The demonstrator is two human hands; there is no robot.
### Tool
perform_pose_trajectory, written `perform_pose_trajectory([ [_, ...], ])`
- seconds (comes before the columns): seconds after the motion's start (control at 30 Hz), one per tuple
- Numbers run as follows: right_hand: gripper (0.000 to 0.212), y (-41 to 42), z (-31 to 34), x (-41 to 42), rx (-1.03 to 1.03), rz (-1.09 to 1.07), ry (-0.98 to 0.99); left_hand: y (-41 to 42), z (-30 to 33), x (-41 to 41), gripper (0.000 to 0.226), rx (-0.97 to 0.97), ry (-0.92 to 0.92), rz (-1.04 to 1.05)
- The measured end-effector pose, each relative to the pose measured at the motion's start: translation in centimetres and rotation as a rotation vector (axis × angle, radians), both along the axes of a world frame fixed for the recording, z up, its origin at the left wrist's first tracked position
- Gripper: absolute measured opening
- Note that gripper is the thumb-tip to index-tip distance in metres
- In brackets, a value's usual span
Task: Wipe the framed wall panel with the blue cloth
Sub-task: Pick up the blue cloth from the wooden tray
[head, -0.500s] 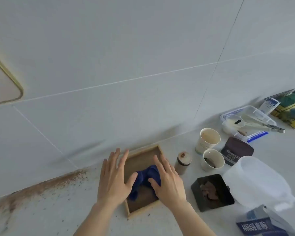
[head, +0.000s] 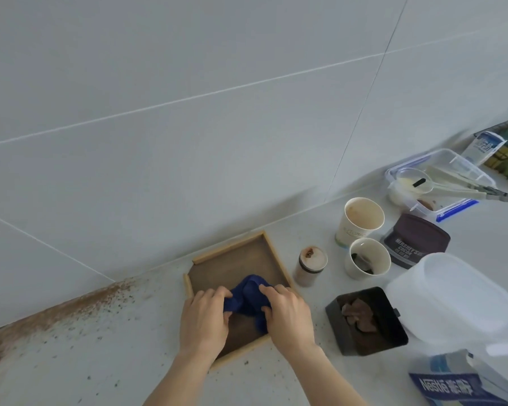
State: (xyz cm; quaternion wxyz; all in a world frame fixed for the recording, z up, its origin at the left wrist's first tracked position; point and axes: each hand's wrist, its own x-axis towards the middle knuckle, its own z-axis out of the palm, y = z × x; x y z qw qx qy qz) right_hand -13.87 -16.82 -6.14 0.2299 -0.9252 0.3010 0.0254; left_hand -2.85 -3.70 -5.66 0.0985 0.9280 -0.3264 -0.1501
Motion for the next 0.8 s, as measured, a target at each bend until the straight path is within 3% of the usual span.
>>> perform_pose_trajectory([
  [0.33,0.032,-0.5,5.9,1.8,-0.070,-0.019,-0.197,2.0,7.8,3.9,0.010,-0.167,-0.067,0.038],
  [0.8,0.039,9.7,22.2,8.7,-0.244,0.057,-0.590,17.0,25.1,10.6,0.010,-0.447,-0.392,0.107],
])
